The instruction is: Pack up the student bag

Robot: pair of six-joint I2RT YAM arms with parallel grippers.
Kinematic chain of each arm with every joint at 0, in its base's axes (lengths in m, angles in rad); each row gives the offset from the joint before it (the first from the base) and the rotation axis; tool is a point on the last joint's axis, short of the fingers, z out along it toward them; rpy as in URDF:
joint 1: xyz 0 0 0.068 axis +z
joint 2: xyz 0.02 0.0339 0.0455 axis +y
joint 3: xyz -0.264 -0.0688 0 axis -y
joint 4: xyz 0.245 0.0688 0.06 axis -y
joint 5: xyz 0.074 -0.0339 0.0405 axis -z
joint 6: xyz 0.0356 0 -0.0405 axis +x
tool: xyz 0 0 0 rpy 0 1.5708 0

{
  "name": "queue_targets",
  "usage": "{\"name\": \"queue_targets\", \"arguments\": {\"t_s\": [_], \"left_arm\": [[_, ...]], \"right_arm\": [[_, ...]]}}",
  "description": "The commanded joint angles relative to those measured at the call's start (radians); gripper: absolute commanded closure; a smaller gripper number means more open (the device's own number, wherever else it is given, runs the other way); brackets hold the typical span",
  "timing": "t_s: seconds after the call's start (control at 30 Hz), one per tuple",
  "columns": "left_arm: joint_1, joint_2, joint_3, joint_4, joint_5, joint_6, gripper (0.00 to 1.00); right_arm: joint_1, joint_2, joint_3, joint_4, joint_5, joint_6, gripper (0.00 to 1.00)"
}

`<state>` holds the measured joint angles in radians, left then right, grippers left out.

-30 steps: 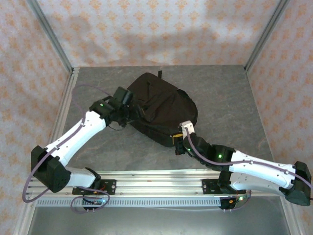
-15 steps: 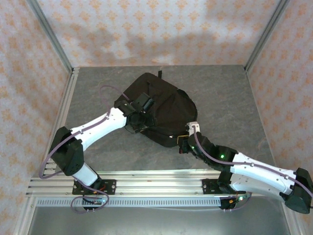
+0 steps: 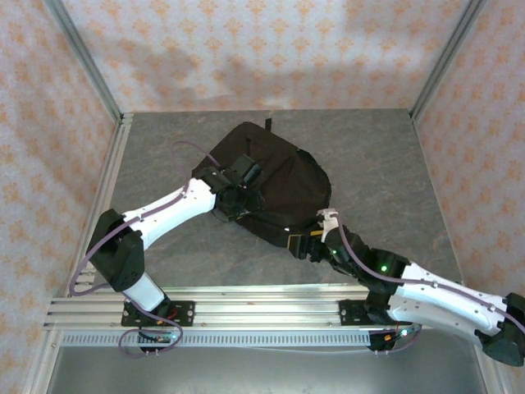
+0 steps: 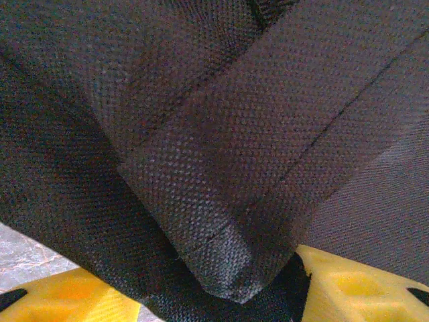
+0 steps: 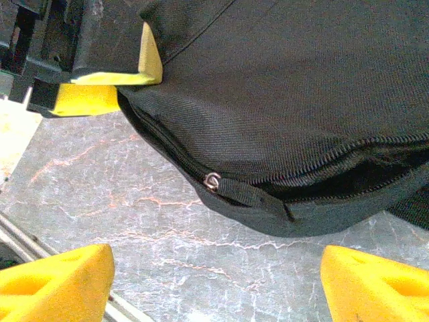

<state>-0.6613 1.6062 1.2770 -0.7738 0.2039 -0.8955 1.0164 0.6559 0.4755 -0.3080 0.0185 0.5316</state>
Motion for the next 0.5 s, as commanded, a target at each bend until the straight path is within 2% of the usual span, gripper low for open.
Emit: {"name": "queue_targets", "arguments": {"t_s": [0.0,0.13,0.23,0.37,0.47], "left_arm": [[-0.009,0.011,0.029,-0.018,-0.041,0.03,0.42],[-0.009,0.013,0.024,-0.022,-0.041,0.037,0.42],[-0.007,0.013,0.02,-0.024,-0.041,0.041,0.42],[-0.008,0.015,0.021,-0.028,-0.038,0.047,0.43],[-0.007,0.014,0.024,-0.032,-0.037,0.052,0.43]], "right_arm": [[-0.033,-0.007,0.041,-0.109,0.0,0.011,0.16],[-0.185,0.077,0.125,-0.217,-0.163,0.062,0.22],[-0.29,0.18,0.231,-0.32,-0.28,0.026,0.27],[-0.383,0.286,0.299,-0.318,-0.46,0.054,0.42],[-0.429,0.368,0.346,-0.366,-0.517,0.125,0.42]]}}
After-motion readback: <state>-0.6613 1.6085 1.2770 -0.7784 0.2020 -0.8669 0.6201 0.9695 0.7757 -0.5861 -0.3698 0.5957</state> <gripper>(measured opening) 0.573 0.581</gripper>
